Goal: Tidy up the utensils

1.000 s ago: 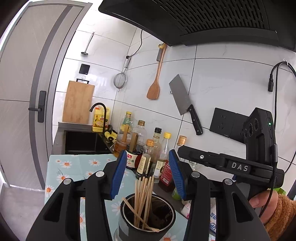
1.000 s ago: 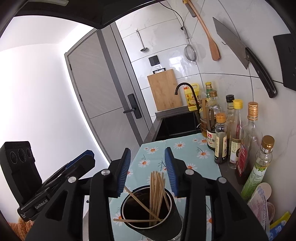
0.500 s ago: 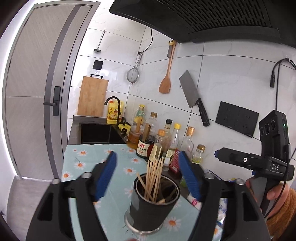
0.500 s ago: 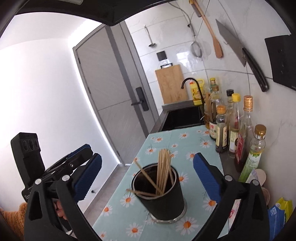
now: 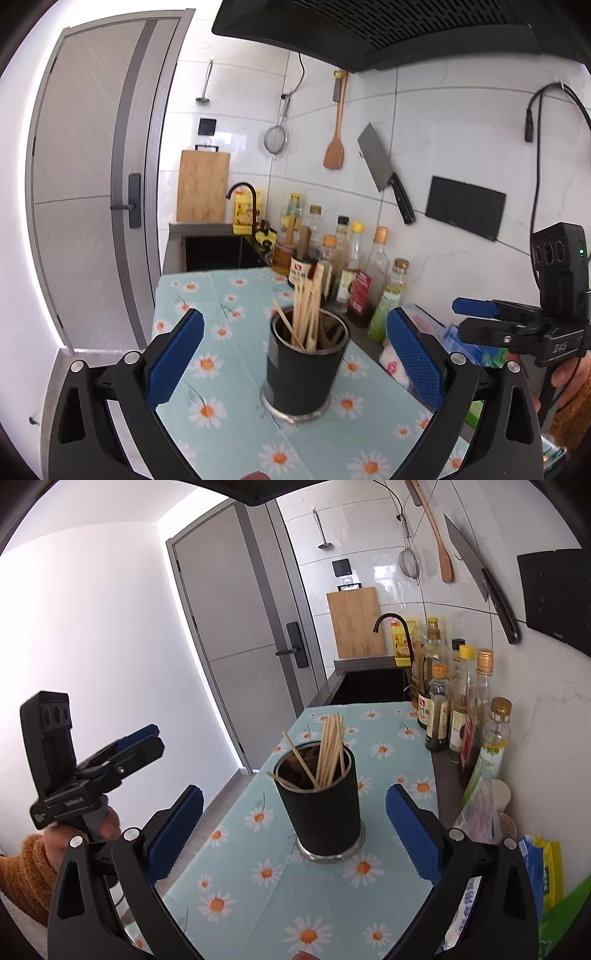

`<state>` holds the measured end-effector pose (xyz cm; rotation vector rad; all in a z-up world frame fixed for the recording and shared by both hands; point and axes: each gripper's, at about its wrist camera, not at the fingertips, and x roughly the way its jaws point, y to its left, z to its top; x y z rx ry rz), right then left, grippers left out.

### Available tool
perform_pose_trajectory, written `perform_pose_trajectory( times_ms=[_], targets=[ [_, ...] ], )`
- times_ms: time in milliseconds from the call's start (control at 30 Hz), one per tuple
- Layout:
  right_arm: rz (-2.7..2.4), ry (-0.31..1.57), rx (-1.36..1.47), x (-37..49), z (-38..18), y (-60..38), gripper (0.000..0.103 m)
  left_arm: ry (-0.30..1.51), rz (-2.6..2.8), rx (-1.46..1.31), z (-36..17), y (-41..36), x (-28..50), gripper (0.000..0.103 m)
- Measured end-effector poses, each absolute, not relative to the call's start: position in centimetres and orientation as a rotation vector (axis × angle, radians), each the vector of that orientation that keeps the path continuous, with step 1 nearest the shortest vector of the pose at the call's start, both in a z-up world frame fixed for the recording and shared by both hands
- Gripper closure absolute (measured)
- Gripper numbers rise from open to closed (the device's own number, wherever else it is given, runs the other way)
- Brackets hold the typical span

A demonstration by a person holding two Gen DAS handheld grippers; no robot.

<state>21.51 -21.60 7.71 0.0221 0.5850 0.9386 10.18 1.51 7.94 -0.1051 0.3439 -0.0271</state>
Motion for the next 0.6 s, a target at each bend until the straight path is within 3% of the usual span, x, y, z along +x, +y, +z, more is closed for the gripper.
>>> perform_pose_trajectory(
  times_ms=[600],
  targets=[
    [0.947, 0.655, 0.015, 17.5, 3.4, -25.8, 0.005, 0.537, 0.033, -0.159, 2.7, -2.5, 5.9, 0.007]
  ],
)
